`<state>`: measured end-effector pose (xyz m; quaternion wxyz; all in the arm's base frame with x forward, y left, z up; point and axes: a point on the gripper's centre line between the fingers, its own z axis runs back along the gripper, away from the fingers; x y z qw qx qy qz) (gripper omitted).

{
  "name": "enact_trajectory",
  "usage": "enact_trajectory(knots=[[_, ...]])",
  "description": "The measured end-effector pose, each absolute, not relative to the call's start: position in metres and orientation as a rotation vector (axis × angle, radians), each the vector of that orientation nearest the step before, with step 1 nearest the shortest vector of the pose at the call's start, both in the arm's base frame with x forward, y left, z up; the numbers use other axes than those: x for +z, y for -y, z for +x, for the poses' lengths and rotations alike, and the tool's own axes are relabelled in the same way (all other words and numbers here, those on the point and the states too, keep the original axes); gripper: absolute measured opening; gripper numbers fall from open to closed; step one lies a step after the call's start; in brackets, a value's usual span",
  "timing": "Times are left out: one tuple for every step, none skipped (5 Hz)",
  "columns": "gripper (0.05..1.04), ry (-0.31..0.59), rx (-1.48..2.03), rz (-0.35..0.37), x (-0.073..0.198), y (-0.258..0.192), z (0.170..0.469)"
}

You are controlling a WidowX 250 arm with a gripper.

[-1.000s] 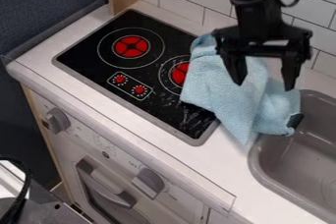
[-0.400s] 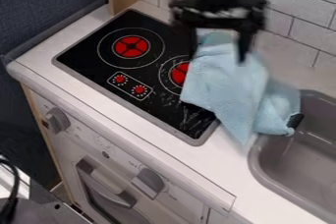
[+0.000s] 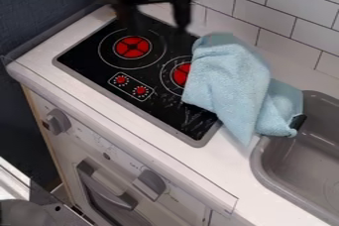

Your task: Move cloth from the left to the right of the stove

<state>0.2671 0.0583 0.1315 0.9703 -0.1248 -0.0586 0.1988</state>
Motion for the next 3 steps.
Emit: enact_trajectory(knots=[[1.001,0.098,0.469,-0.224,0.13,-0.078,0.258],[1.001,0.101,0.44,-0.15,0.131,-0.093,0.258],[1.001,0.06,0.424,-0.108,0.126,-0.107,0.269]])
